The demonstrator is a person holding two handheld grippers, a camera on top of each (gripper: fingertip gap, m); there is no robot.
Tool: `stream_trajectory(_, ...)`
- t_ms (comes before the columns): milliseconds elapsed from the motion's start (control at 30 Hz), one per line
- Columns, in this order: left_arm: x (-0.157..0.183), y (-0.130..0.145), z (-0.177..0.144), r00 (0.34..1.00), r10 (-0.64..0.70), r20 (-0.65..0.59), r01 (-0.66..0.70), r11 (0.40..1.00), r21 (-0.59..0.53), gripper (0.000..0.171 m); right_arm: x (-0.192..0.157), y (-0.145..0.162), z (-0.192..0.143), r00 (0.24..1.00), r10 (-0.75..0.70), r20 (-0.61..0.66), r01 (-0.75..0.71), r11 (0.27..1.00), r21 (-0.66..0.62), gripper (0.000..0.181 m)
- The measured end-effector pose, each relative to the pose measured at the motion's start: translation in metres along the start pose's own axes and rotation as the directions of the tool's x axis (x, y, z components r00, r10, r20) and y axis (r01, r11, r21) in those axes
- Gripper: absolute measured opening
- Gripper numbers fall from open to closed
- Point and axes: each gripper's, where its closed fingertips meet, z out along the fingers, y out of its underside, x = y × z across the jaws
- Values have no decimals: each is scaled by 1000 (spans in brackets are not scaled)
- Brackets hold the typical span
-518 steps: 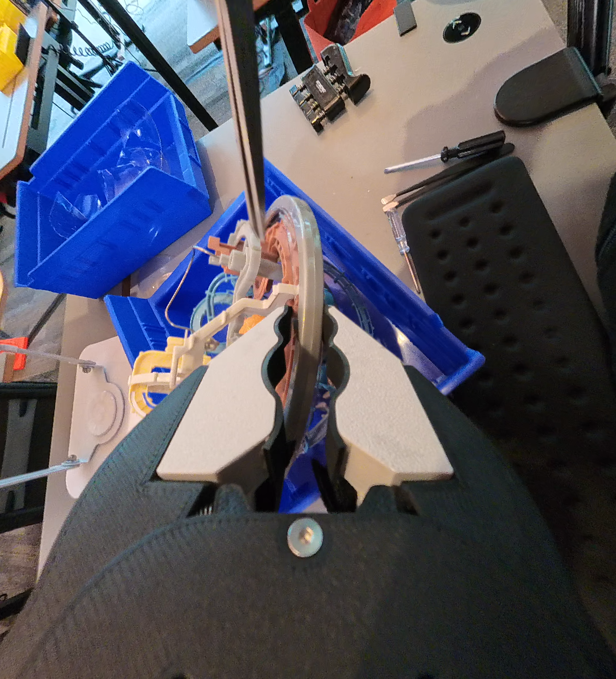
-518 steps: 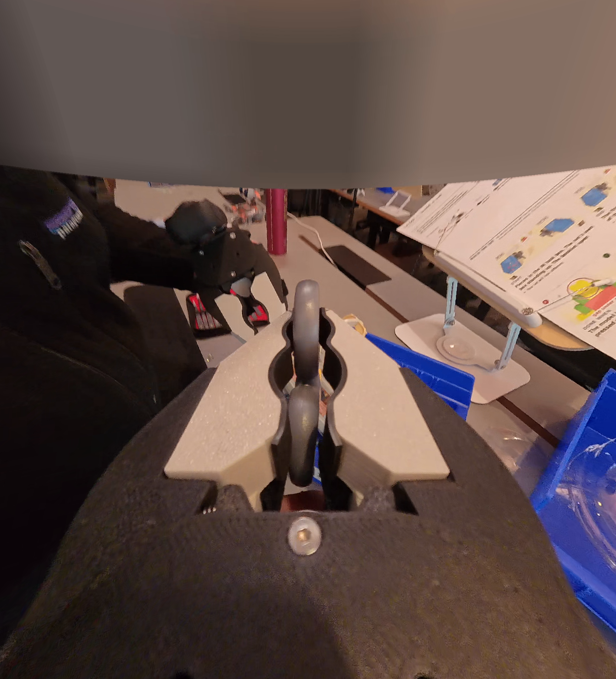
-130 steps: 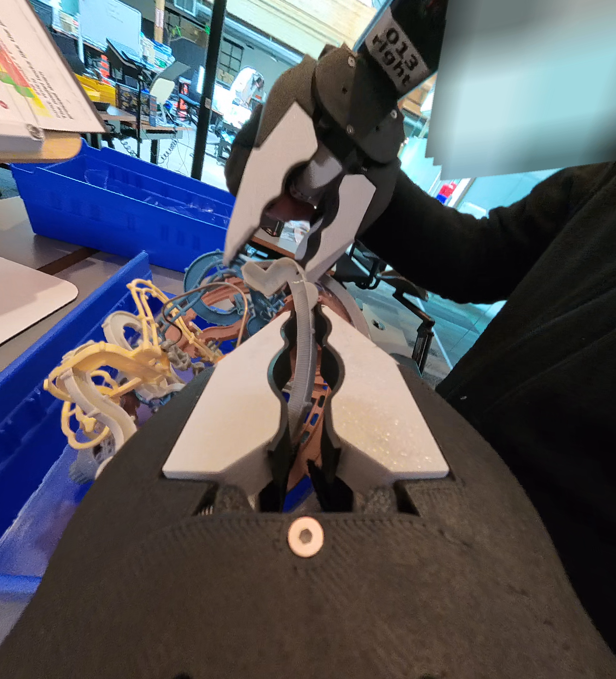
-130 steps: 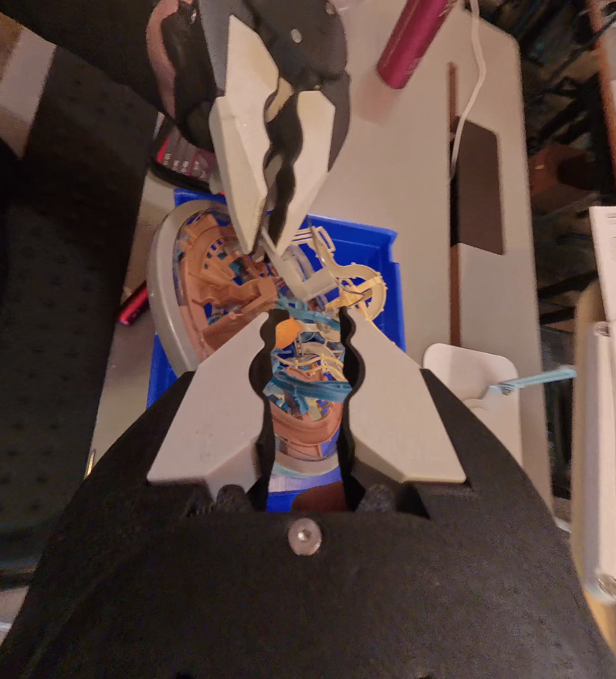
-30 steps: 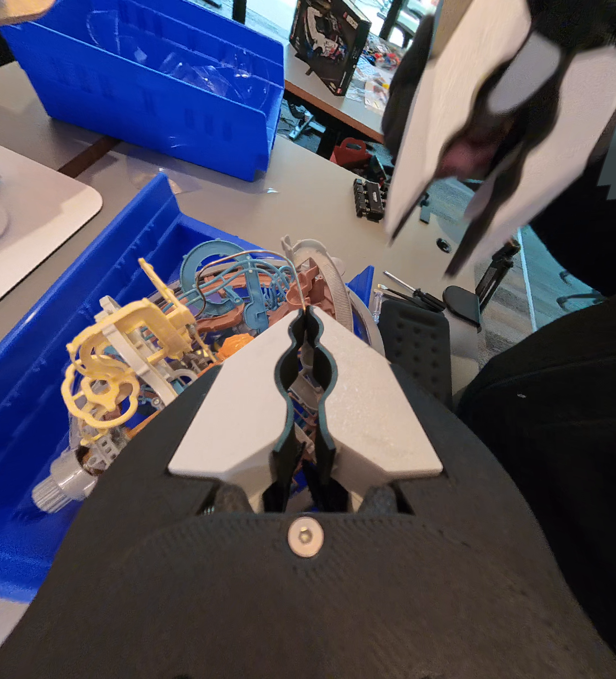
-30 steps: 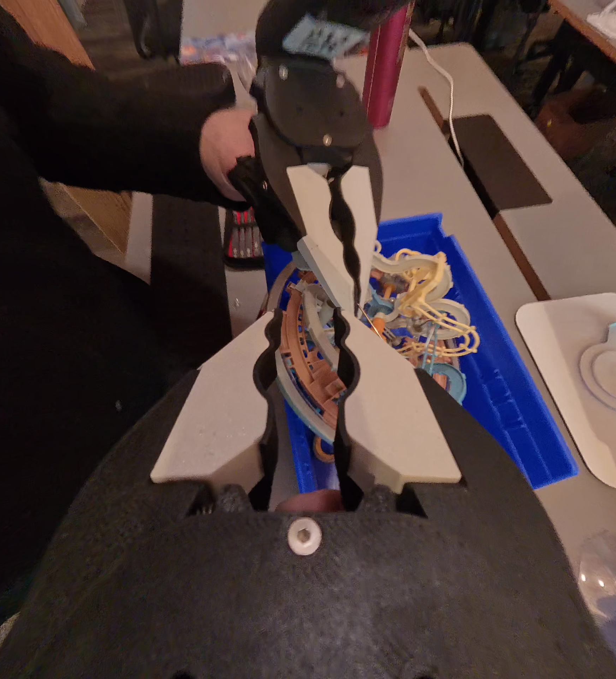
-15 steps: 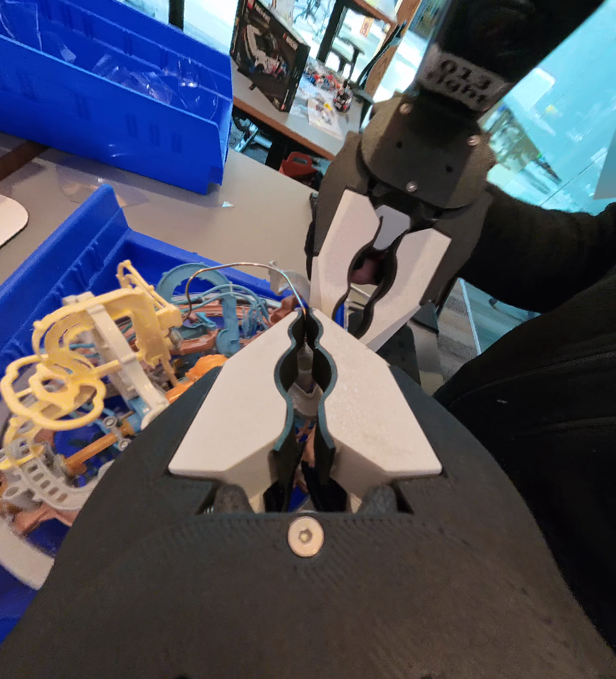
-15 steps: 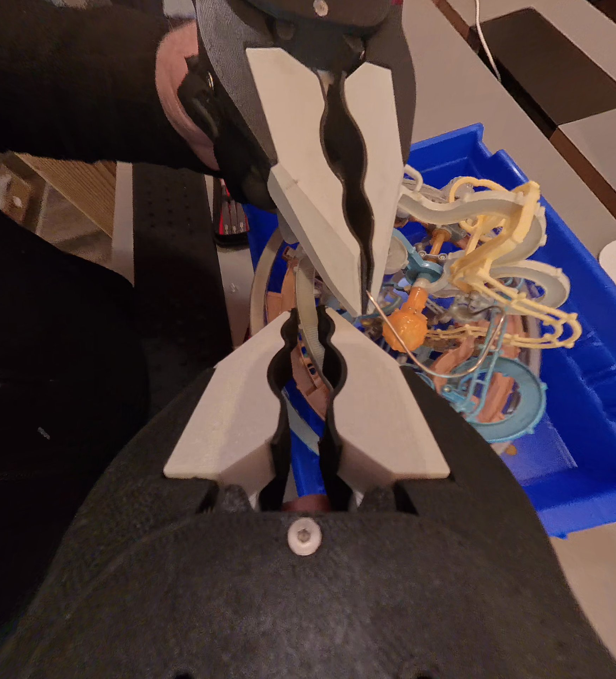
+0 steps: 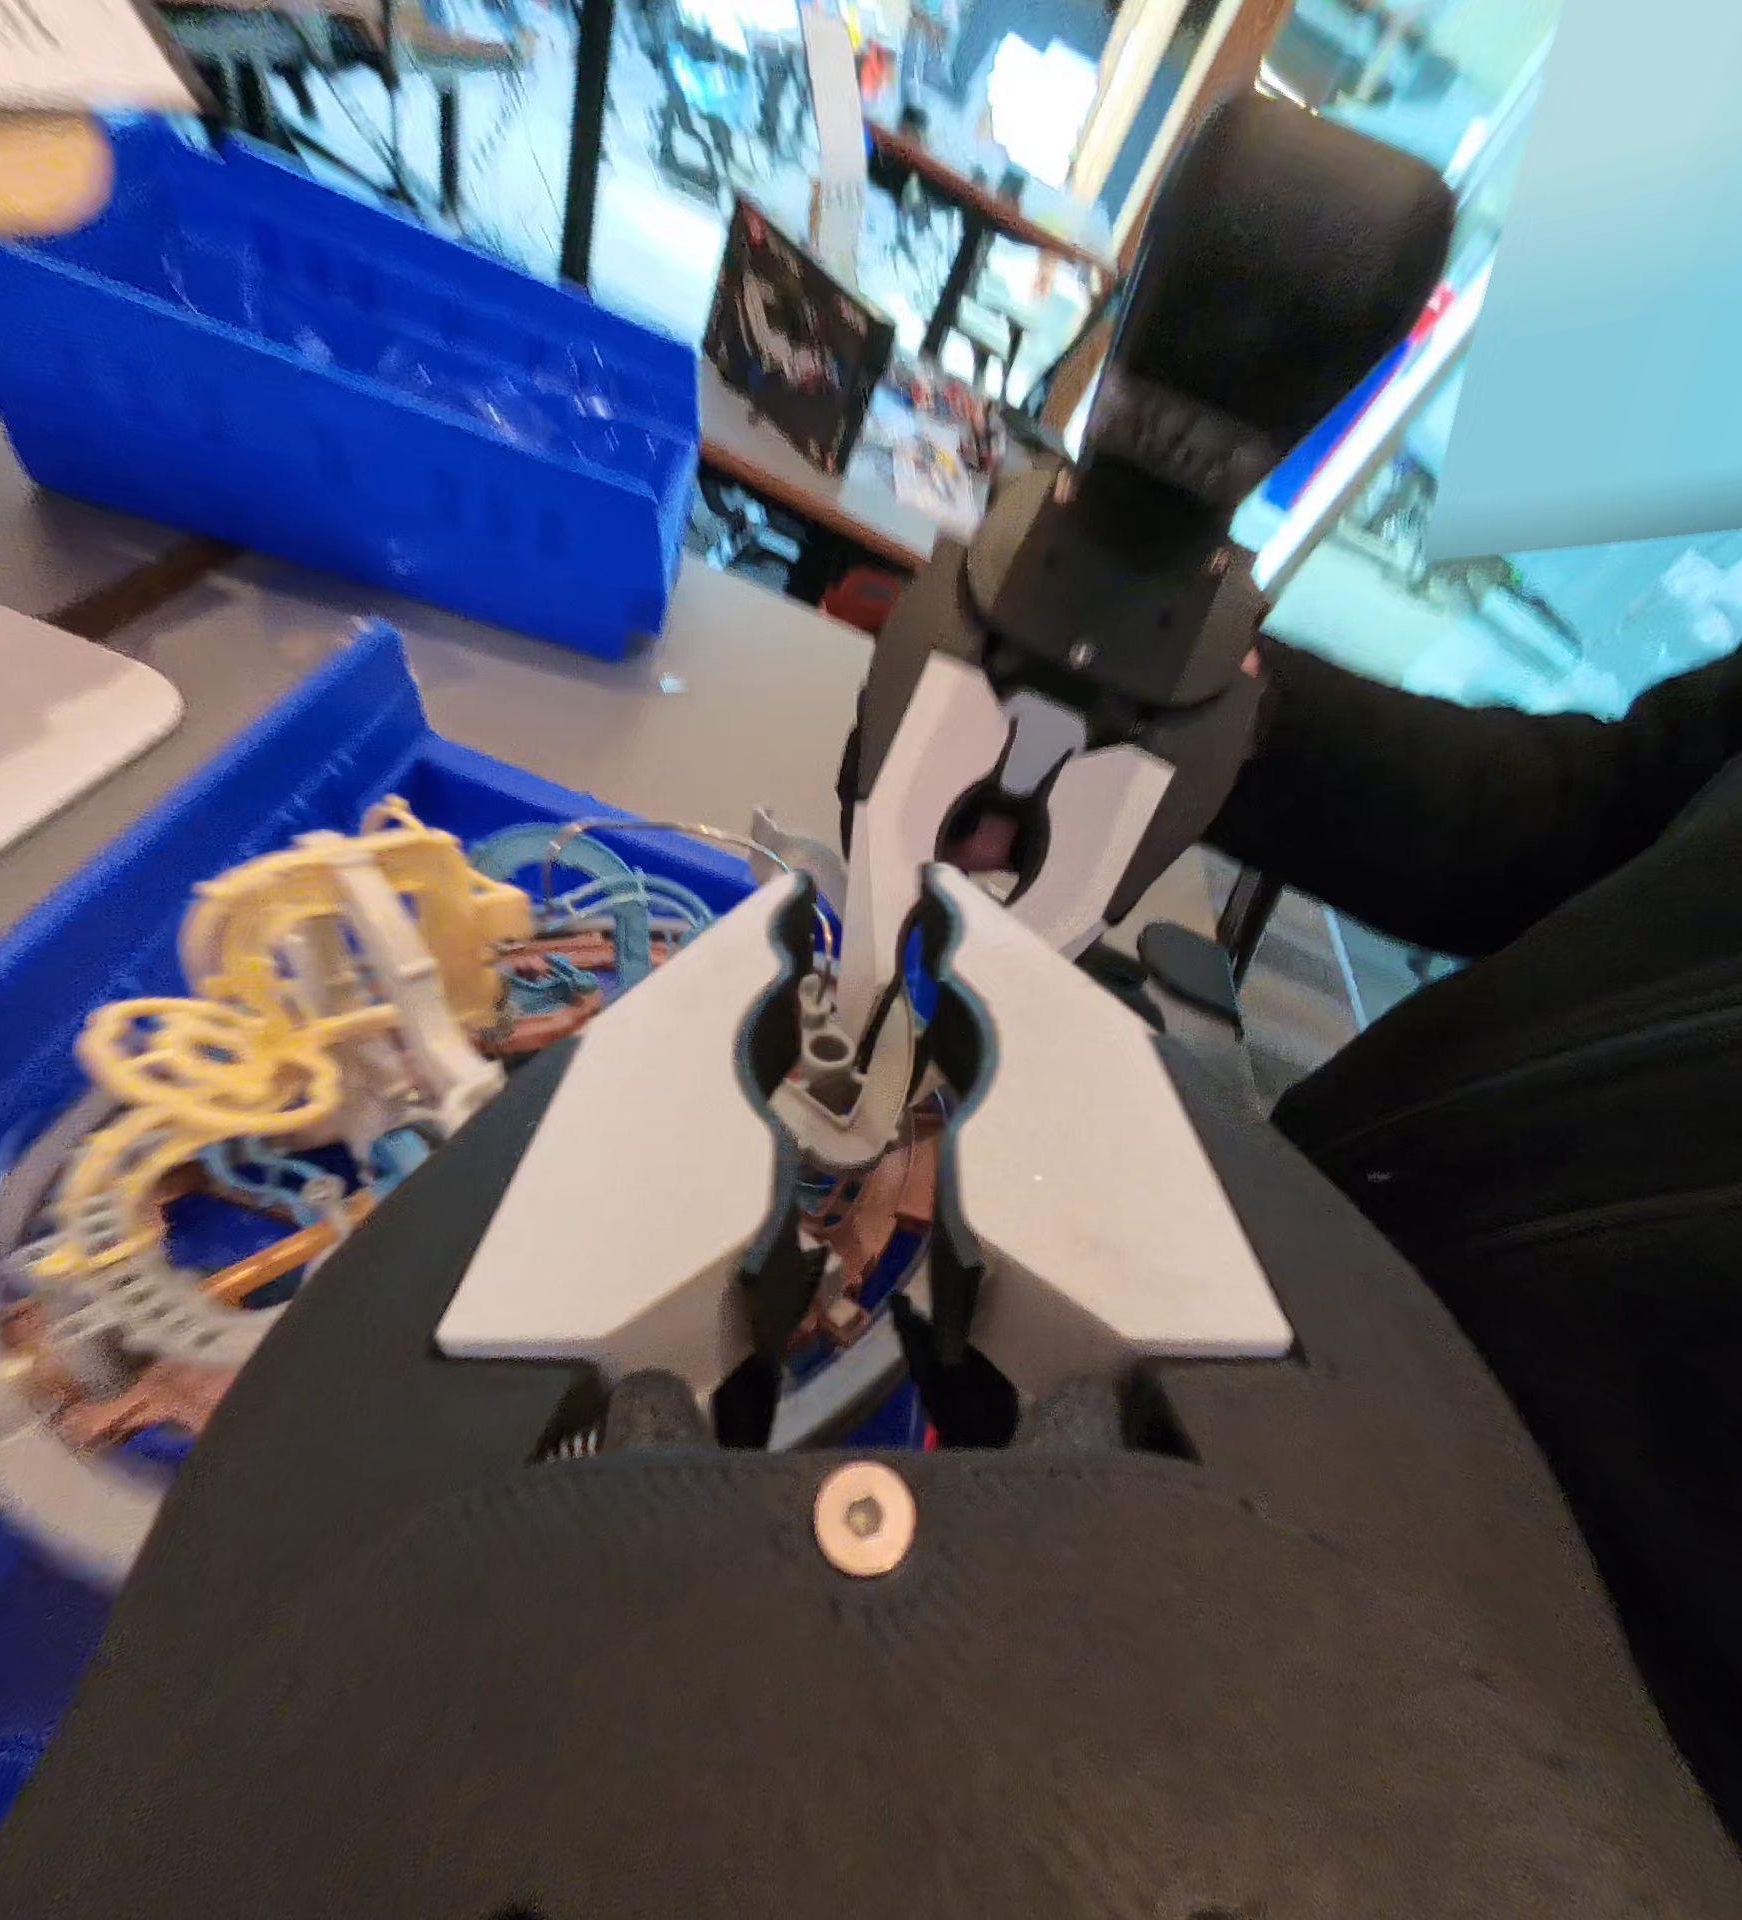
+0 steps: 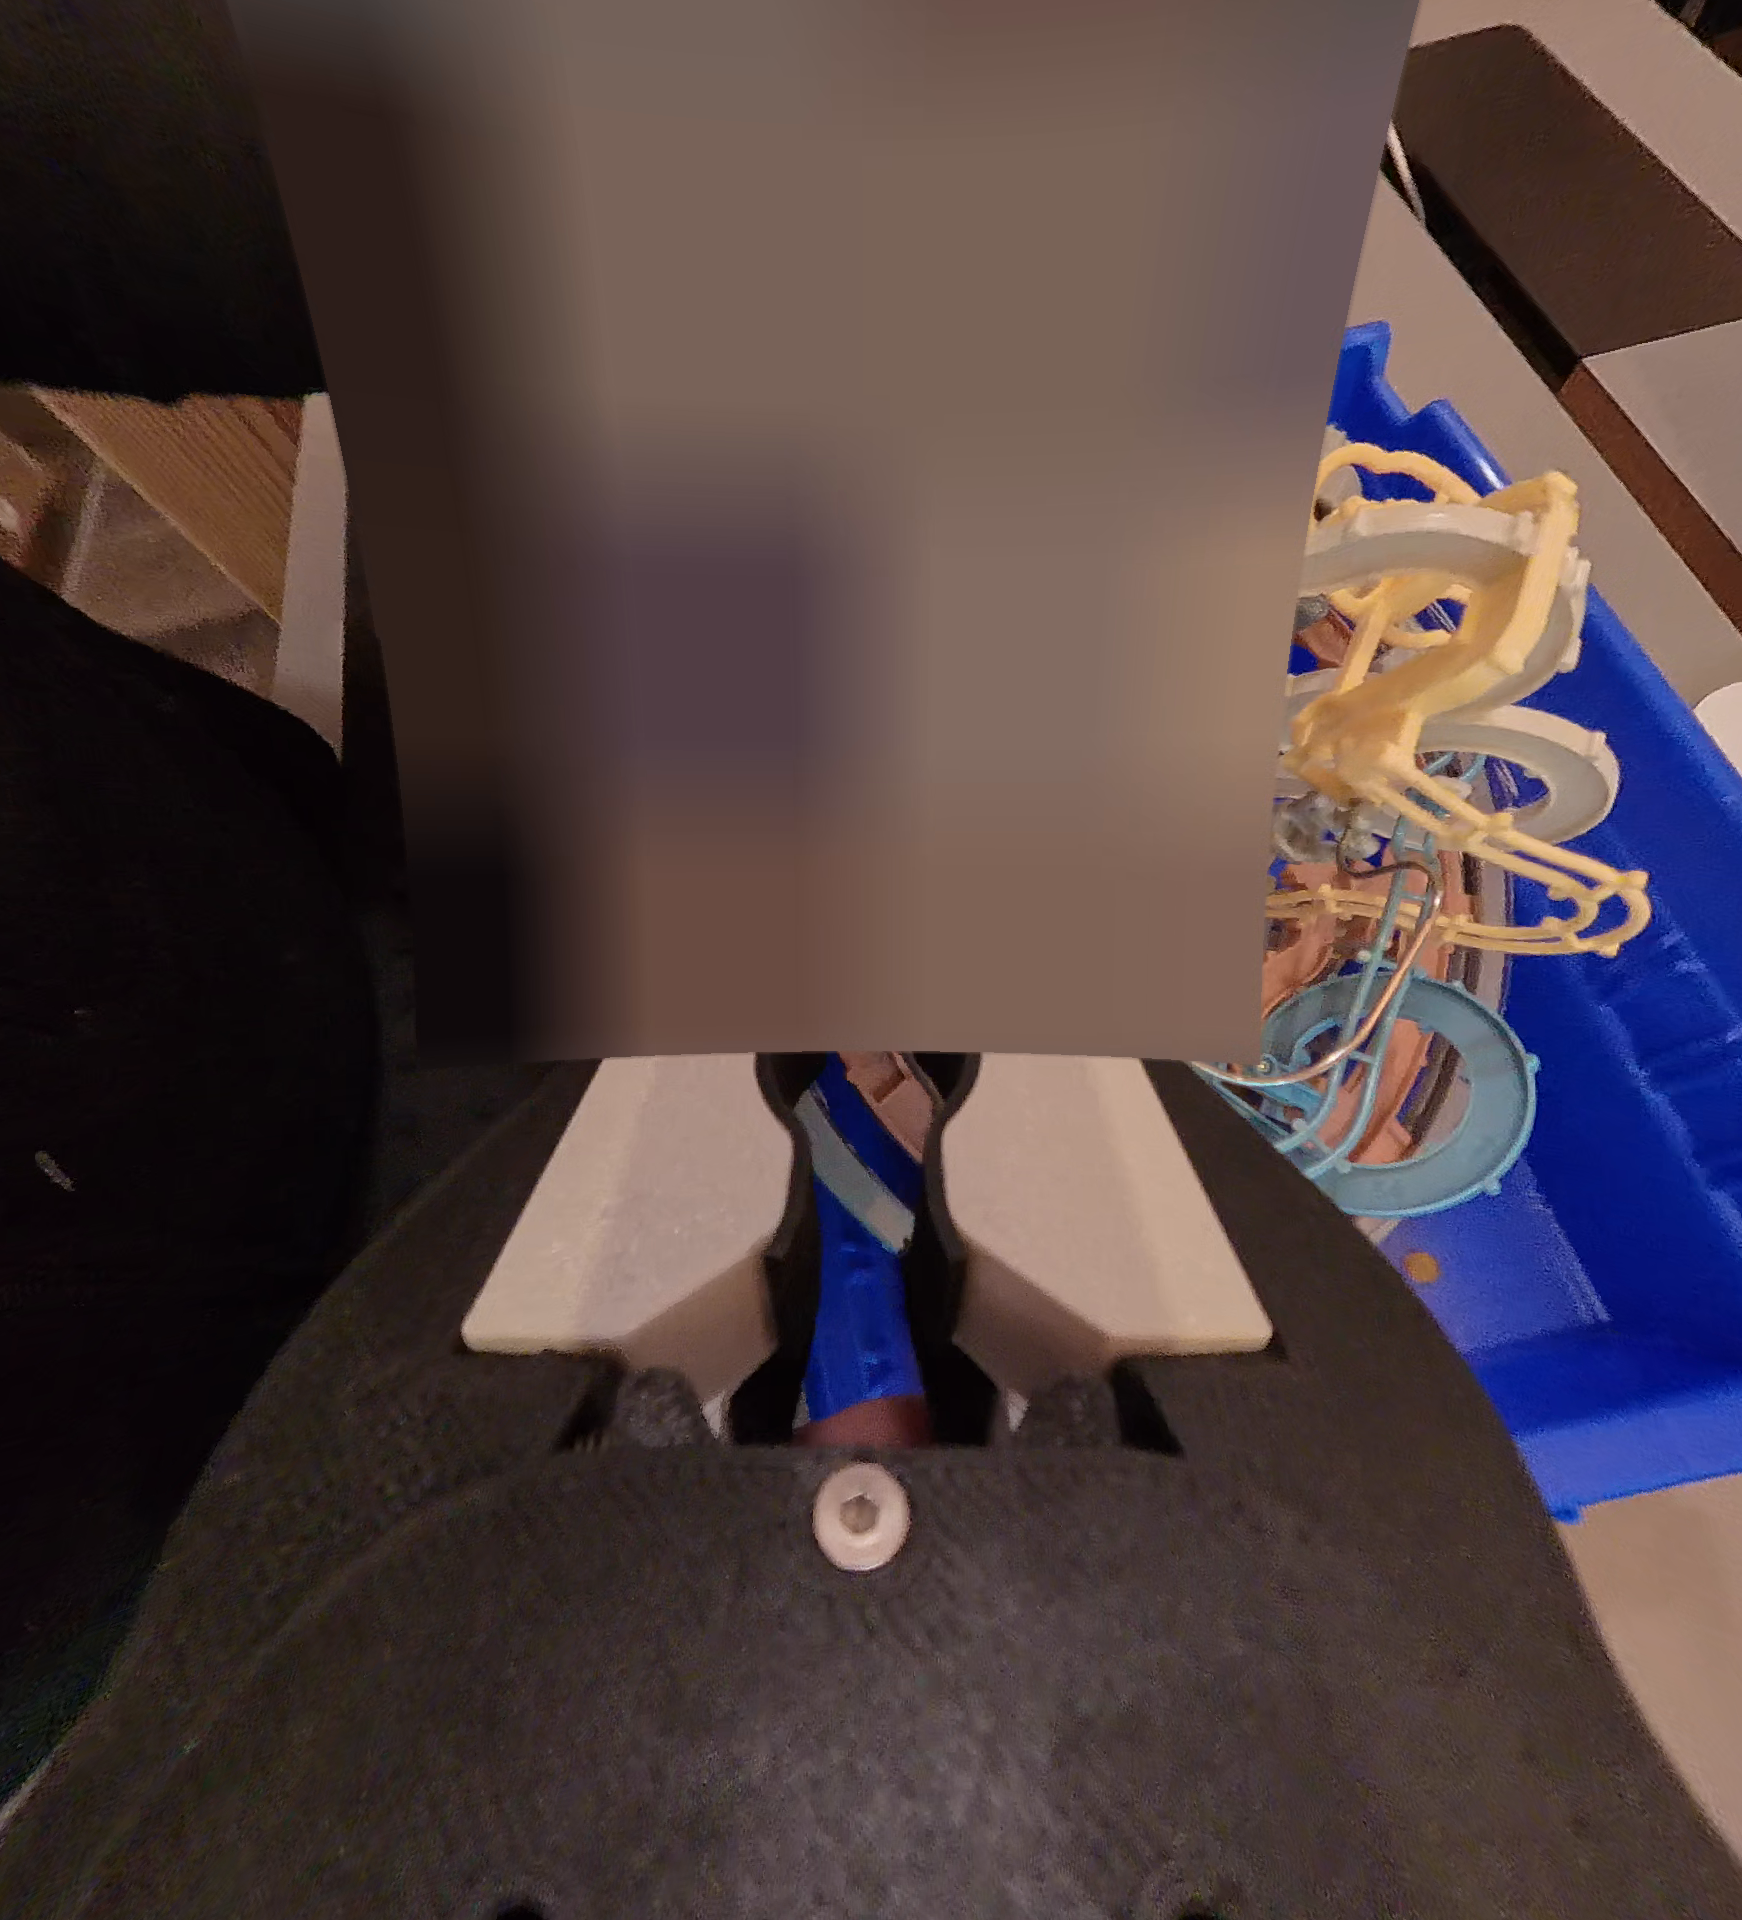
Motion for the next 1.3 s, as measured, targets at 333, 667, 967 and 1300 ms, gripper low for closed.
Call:
stream_trajectory(333,-62,19,-30,934,89,345,-26,983,-182,38,-1,-2,-4,1000,-2,-16,2,999,45,9)
stream_trajectory(667,-62,33,-17,947,105,304,-22,965,-263,31,8,-38,-38,997,-58,-44,61,996,72,18)
stream_trajectory(967,-60,33,-12,943,139,303,-51,959,-280,31,14,-1,-18,990,-23,139,53,974,-222,4)
stream_trajectory(1300,-63,36,-3,927,182,329,-86,954,-286,33,10,-29,-15,987,34,155,-49,994,98,0)
